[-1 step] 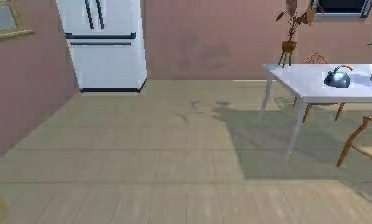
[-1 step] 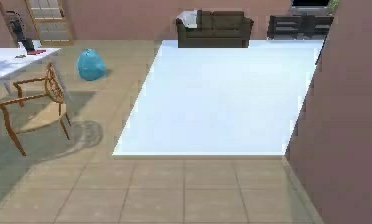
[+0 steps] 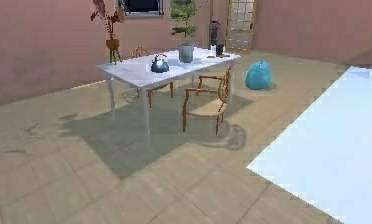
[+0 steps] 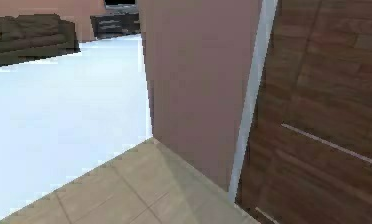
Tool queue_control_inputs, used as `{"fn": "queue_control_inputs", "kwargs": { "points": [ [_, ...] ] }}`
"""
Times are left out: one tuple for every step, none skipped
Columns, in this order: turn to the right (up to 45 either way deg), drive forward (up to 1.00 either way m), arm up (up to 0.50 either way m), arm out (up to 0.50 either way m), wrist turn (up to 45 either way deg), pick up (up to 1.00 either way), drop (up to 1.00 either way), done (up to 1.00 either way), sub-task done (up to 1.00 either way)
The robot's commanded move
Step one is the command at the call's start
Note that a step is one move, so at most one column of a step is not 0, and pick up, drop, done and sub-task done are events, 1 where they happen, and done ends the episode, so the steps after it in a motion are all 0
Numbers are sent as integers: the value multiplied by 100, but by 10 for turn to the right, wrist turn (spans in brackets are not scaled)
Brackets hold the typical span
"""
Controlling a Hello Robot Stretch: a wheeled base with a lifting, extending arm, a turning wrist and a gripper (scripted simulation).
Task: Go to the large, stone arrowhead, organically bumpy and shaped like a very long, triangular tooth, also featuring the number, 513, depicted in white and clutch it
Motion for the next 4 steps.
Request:
{"fn": "queue_control_inputs", "kwargs": {
  "points": [
    [330,0,0,0,0,0,0,0,0],
    [0,100,0,0,0,0,0,0,0],
    [0,100,0,0,0,0,0,0,0],
    [0,100,0,0,0,0,0,0,0]
  ]
}}
